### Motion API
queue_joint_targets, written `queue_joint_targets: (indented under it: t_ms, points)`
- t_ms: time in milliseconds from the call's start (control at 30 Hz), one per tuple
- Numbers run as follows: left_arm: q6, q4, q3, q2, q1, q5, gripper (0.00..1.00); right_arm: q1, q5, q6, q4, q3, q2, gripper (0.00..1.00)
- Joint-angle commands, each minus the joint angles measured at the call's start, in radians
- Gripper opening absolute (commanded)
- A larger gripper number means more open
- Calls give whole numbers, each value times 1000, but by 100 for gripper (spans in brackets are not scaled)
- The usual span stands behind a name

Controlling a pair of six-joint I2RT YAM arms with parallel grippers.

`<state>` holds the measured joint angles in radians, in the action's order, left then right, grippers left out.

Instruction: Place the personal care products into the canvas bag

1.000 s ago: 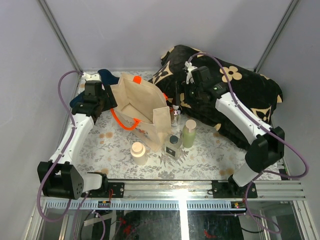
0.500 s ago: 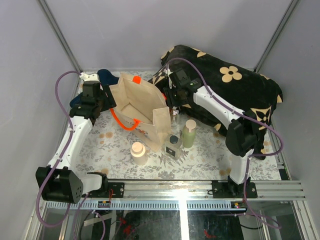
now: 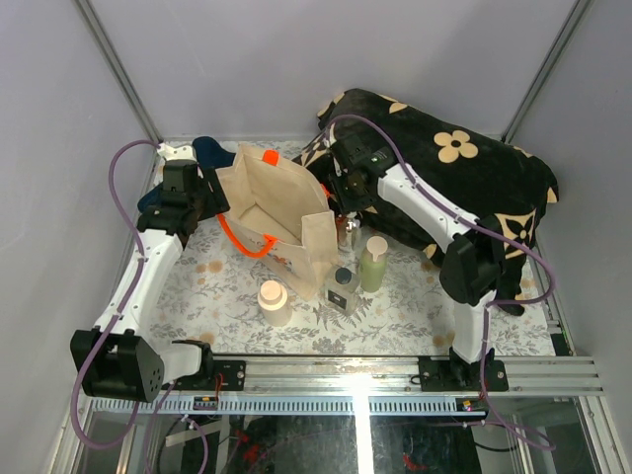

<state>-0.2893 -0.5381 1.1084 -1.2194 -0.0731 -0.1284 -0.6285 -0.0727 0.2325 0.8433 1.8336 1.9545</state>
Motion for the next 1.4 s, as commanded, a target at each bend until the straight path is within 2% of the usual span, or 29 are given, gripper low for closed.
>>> queue_joint_targets:
  t_ms: [0, 200, 400, 600, 967, 1367]
  points:
    - [24, -3, 19, -11, -2, 3, 64, -5, -75, -34, 106, 158, -9, 0]
    - [23, 7, 19, -21, -2, 20, 60, -5, -136, -76, 170, 387, -15, 0]
    - [28, 14, 24, -36, -3, 31, 57, -5, -80, -149, 116, 581, -28, 0]
    - [24, 28, 17, -48, -1, 45, 56, -6, 90, -191, -205, 414, -184, 0]
    - [8, 45, -7, -42, -2, 52, 56, -50, 346, -251, -532, 360, -269, 0]
    - [-8, 47, -14, -35, -2, 55, 55, -120, 560, -177, -657, 384, -236, 0]
